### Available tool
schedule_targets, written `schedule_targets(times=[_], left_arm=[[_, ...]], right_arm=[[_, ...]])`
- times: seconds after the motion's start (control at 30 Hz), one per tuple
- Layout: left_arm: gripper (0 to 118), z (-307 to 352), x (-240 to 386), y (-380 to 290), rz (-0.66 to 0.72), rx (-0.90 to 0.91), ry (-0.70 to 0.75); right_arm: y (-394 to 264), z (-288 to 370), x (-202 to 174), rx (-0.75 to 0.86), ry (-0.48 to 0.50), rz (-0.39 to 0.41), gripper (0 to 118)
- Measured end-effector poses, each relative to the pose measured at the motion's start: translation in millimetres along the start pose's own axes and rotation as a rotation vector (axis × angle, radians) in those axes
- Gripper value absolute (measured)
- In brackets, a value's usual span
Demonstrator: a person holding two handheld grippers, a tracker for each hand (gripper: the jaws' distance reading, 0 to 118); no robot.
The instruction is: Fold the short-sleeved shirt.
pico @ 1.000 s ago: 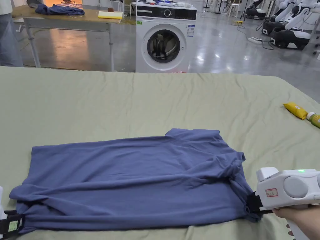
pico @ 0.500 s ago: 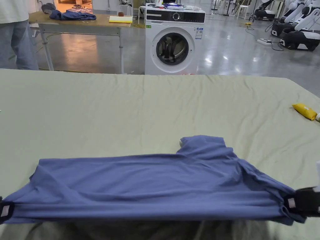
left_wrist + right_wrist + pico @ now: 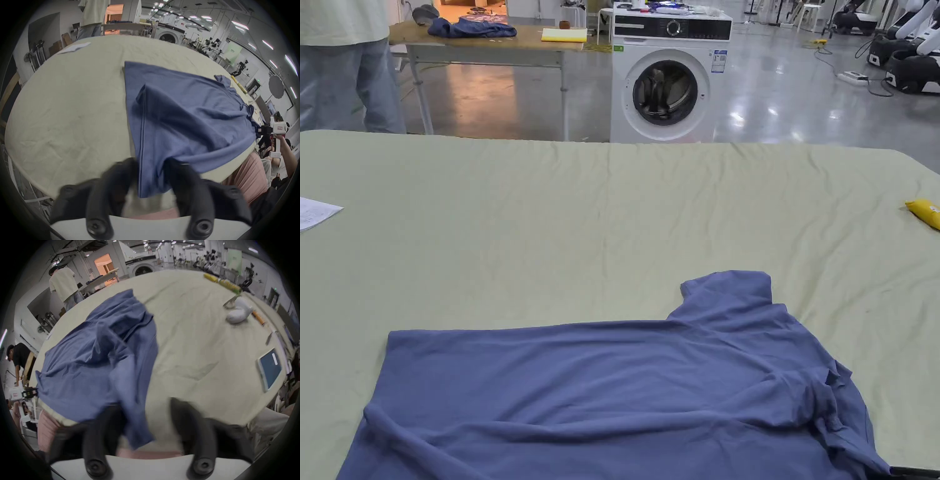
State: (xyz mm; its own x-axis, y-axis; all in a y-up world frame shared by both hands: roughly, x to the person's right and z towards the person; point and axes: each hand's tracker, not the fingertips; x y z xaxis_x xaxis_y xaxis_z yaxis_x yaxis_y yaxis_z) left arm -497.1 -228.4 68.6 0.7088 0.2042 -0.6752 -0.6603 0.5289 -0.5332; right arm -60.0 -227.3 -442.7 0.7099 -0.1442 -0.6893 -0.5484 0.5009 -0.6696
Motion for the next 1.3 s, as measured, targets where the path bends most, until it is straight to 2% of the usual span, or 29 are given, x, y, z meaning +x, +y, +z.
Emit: schedule_targets(times=[0.03, 0.07, 0.23, 0.33, 0.37, 0.4, 0.43, 0.47, 0.5, 0.53, 0.63, 0.73, 0.77, 0.87, 0.93, 0.97, 1.0, 1.03, 1.07, 1.1, 1.3], left_arm=[[79, 6.3, 2.6, 4.0, -0.011, 0.023, 0.029], [81, 13.5, 2.5, 7.1, -0.018, 0.052, 0.055], [81, 78.7, 29.1, 26.7, 0.069, 0.415, -0.018], [81, 102.1, 56.2, 21.8, 0.051, 0.654, -0.058], [78, 105.9, 66.1, 17.7, 0.032, 0.732, -0.044], [68, 108.6, 76.2, 13.0, 0.010, 0.817, -0.009], [47, 109.5, 86.8, 9.7, -0.013, 0.868, 0.007], [10, 104.9, 93.8, 4.6, -0.035, 0.905, 0.048], [0, 102.0, 102.0, 1.8, -0.031, 0.930, 0.109], [0, 99.9, 108.3, -1.1, -0.027, 0.956, 0.134], [0, 90.4, 94.4, 8.7, 0.062, 0.895, 0.068], [0, 90.0, 70.2, 50.2, 0.087, 0.799, 0.060], [0, 83.6, 58.8, 73.8, 0.072, 0.719, 0.064], [0, 39.6, 22.8, 145.9, 0.078, 0.257, 0.005], [0, -3.8, -2.4, 171.6, 0.057, 0.153, -0.024], [11, -22.2, -10.1, 180.4, 0.041, 0.115, 0.004], [36, -37.4, -12.8, 187.1, 0.029, 0.111, 0.015], [71, -53.4, -17.3, 192.5, 0.013, 0.086, 0.016], [98, -73.7, -21.4, 197.0, -0.015, 0.070, 0.063], [101, -92.9, -25.9, 199.3, -0.031, 0.057, 0.082], [102, -167.0, -28.4, 181.9, -0.099, -0.084, 0.146]], right_arm=[[3.4, 6.4, -0.1, 0.028, -0.015, 0.001, 112], [6.4, 14.1, -0.9, 0.062, -0.011, -0.009, 114], [18.2, 74.7, -29.4, 0.353, 0.110, -0.072, 114], [10.2, 98.1, -61.8, 0.595, 0.179, -0.049, 113], [4.1, 103.1, -72.6, 0.688, 0.196, -0.028, 106], [-3.7, 108.7, -84.0, 0.791, 0.204, 0.002, 92], [-9.1, 111.4, -95.9, 0.876, 0.190, 0.037, 69], [-13.8, 113.0, -108.1, 0.951, 0.159, 0.063, 20], [-17.2, 112.8, -119.0, 1.005, 0.127, 0.059, 0], [-23.8, 114.2, -127.3, 1.040, 0.124, 0.033, 0], [-22.2, 112.4, -137.8, 1.014, 0.225, 0.018, 0], [-13.2, 113.0, -142.0, 0.959, 0.190, 0.121, 0], [-10.7, 114.1, -142.3, 0.961, 0.173, 0.140, 0], [-0.6, 113.8, -142.4, 0.939, 0.163, 0.150, 0], [6.5, 107.1, -138.4, 0.897, 0.176, 0.133, 0], [8.4, 103.3, -137.9, 0.887, 0.179, 0.123, 0], [10.6, 98.7, -137.4, 0.870, 0.183, 0.114, 0], [12.6, 94.5, -136.9, 0.854, 0.186, 0.106, 0], [14.8, 88.9, -136.8, 0.836, 0.185, 0.095, 0], [16.6, 83.5, -136.7, 0.819, 0.178, 0.088, 0], [23.1, 61.5, -134.3, 0.745, 0.157, 0.080, 0]])
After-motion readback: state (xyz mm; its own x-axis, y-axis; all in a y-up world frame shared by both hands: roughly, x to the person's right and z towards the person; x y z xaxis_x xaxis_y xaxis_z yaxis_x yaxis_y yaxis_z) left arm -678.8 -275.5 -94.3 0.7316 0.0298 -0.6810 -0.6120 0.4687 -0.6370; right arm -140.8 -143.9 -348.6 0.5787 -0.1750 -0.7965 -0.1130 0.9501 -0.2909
